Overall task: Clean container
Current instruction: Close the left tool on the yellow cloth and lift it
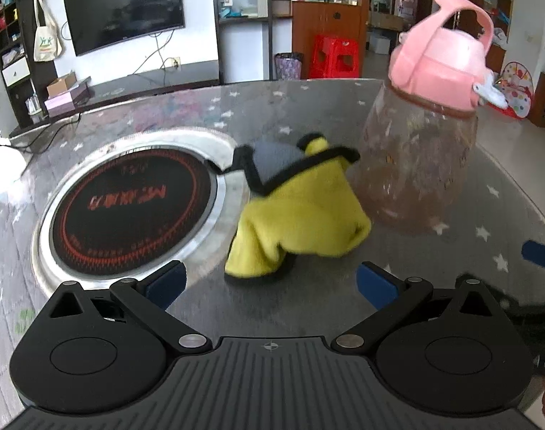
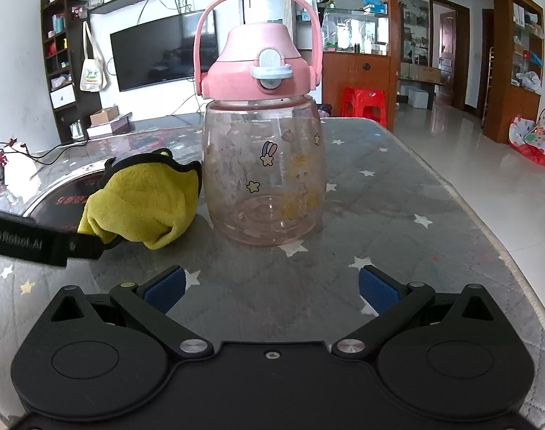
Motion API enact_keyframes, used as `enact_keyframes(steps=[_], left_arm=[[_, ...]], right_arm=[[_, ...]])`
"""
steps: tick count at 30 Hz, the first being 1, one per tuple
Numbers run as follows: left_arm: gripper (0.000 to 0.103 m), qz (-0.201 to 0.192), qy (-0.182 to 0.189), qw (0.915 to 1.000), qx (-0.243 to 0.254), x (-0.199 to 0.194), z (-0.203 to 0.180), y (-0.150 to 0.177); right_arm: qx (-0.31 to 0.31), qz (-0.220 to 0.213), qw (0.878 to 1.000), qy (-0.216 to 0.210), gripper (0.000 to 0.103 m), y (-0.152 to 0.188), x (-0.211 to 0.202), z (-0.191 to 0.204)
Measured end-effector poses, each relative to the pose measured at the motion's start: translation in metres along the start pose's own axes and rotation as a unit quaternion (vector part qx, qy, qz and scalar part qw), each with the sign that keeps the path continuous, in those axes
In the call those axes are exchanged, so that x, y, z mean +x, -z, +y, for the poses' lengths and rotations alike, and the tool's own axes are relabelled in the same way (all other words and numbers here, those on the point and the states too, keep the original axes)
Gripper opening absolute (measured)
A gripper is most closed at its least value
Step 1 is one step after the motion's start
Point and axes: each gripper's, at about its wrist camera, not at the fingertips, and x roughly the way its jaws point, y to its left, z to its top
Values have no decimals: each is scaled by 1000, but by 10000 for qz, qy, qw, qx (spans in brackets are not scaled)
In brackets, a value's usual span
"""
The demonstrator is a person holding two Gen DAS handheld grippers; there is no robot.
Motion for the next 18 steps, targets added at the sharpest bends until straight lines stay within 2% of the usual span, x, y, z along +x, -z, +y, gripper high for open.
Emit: enact_keyframes(steps=[18], left_arm=[[103, 269, 73, 9993, -244, 47, -1, -38]], right_arm=[[27, 35, 10000, -7, 103, -7, 11, -5]])
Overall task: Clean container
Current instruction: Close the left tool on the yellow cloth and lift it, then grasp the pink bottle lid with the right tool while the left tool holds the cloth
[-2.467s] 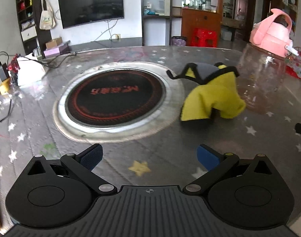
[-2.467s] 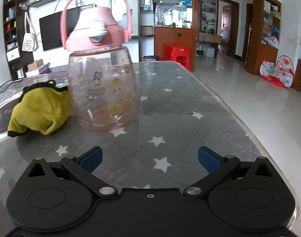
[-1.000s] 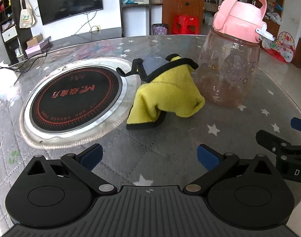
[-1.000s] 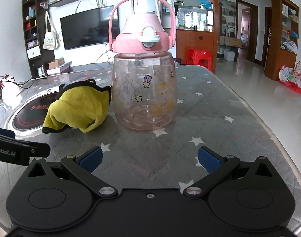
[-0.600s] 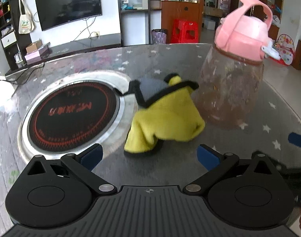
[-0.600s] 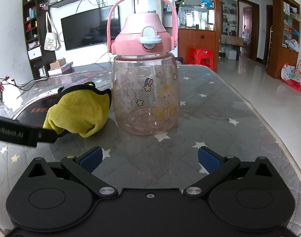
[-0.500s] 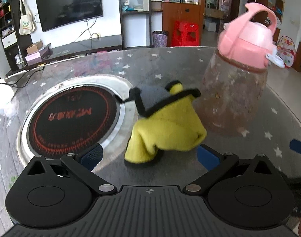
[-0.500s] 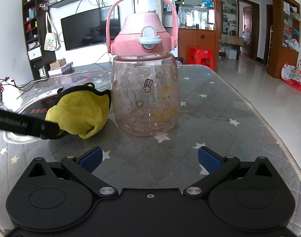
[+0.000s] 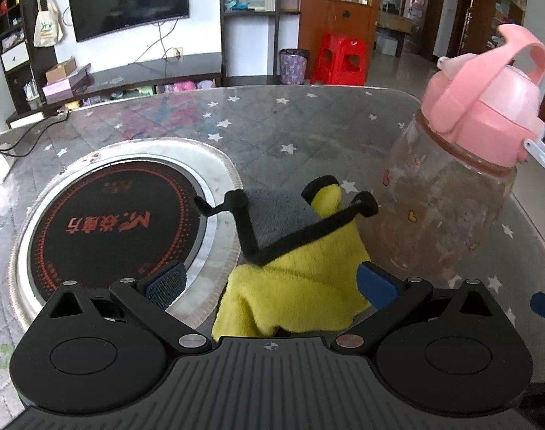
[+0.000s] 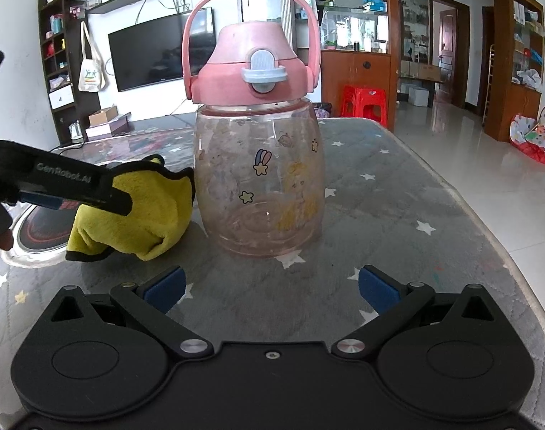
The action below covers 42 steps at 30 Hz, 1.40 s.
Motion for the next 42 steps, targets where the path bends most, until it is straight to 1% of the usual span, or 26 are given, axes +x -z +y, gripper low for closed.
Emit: enact_keyframes(steps=[6, 7, 9, 13, 16, 18, 19, 20, 21, 22, 27, 30, 35, 42], left_arm=[[100, 179, 87, 9997, -112, 15, 3, -1], [99, 185, 95, 9997, -100, 16, 3, -2], [92, 198, 111, 9997, -75, 19, 2, -2], [90, 226, 145, 9996, -27, 23, 1, -3], [87, 311, 218, 9992, -82, 29, 2, -3], [79, 387, 307, 9987, -144, 33, 3, -3], [77, 412, 350, 9984, -167, 34, 4, -2], [74, 434, 391, 9981, -185, 35, 4, -2], [67, 420, 397, 9982, -144, 35, 3, -1], [65, 411, 428, 9982, -120, 35, 2, 0], [45, 373, 564, 9977, -41, 33, -3, 3], [37, 349, 640, 9973, -18, 33, -4, 4], [32, 253, 645, 9976, 52, 25, -4, 7], [31, 149, 610, 9980, 46, 9, 1, 7]], right_arm=[[4, 23, 10000, 13, 103, 1, 1, -4], [4, 23, 10000, 13, 103, 1, 0, -4], [3, 25, 10000, 13, 103, 2, 0, -6], [1, 27, 10000, 13, 103, 3, -1, -8], [-1, 29, 10000, 14, 103, 4, -2, -10], [-2, 31, 10000, 14, 103, 5, -3, -11], [-2, 31, 10000, 14, 103, 5, -3, -12], [0, 32, 10000, 14, 103, 5, -4, -13], [4, 36, 10000, 15, 103, 2, 0, -6], [8, 38, 10000, 18, 103, -1, 4, 0], [-14, 25, 10000, 12, 103, -2, 2, 2], [-41, 7, 10000, 8, 103, -2, 1, 4], [-57, -44, 10000, -8, 103, -4, -3, 6], [-85, -128, 9999, -57, 103, -7, -8, 10]])
